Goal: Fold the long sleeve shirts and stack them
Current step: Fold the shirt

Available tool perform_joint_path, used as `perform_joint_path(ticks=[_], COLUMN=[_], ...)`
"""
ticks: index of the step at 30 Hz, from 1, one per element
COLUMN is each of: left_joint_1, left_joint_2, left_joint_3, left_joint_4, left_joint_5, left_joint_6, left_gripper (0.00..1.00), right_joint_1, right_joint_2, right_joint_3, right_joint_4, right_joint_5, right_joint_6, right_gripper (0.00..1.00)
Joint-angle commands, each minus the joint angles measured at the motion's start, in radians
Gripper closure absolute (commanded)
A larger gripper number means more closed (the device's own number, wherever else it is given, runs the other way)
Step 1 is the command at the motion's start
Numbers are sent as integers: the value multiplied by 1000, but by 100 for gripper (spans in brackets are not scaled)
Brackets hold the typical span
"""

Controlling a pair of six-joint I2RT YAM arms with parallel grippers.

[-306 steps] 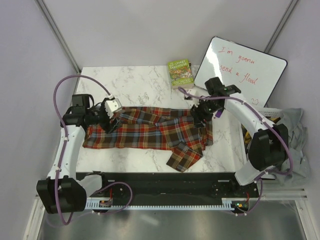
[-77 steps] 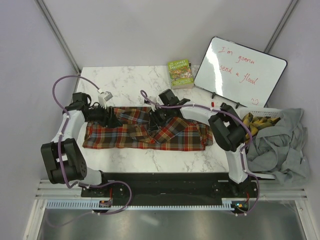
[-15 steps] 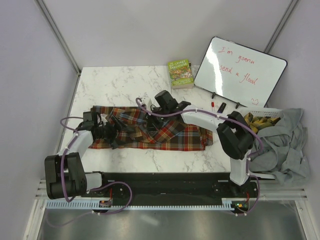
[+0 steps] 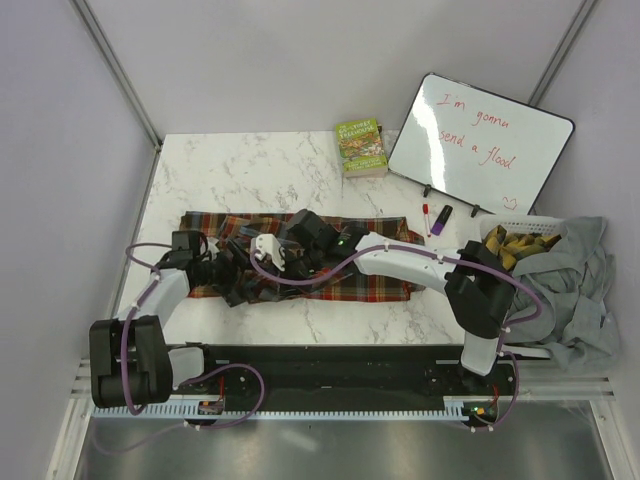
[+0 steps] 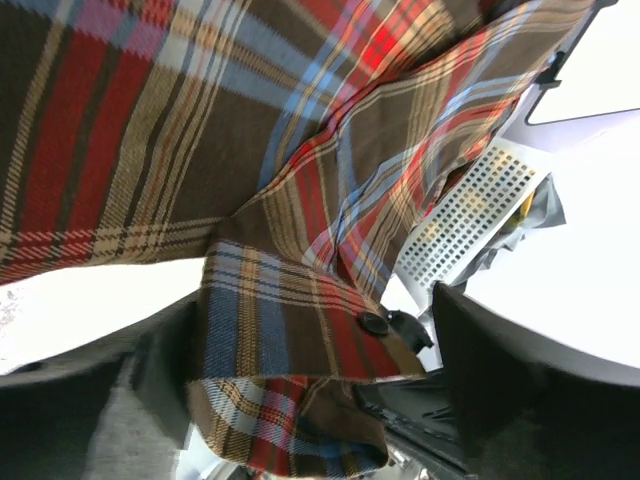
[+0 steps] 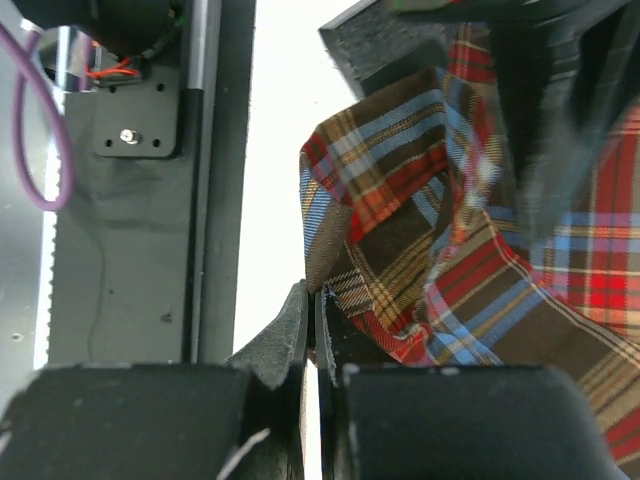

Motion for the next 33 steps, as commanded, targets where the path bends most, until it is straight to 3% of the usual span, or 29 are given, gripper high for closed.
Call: perform_joint_path(ticks=[1,2,3,7,9,10,11,13,14,15,19,26,33], left_joint_1=[-21,-29,-32,-41,-45,-46,-58,-84,-150,-178,-345,-472,-621], left_joint_2=[-26,-30,-33,-50,-46,-36,-14,26,39,42,97,310,496], left_joint_3=[-29,-29,-29,22,66,85,130,204,268,299,473,842,1193], left_joint_4=[-10,-5,4,27,19,12,4,-71,-85,-102,-165,-295,-424], left_joint_5=[26,26,36,53,64,73,79,90,84,58,-17,-82,-68], left_joint_6=[-52,-51,-49,26,55,83,101,208,231,256,441,659,850], left_gripper=[16,23,41,78,98,98,98,98,98,98,98,98,98], right_joint_1=[0,1,0,-8,-48,-69,-91,-170,-227,-256,-390,-643,-767], right_joint_2=[5,3,1,-18,-34,-38,-52,-72,-95,-107,-130,-45,-8], right_joint_3=[6,3,-2,-5,6,24,35,68,75,82,101,182,231], right_joint_4=[-1,-2,-1,-7,-11,-17,-30,-48,-60,-59,-73,-134,-162], right_joint_5=[49,56,58,66,40,23,9,-47,-68,-81,-76,-115,-129], right_joint_6=[-44,-49,-49,-37,-2,12,32,83,98,111,138,154,132], right_gripper=[94,94,92,82,69,64,46,31,8,5,2,2,2])
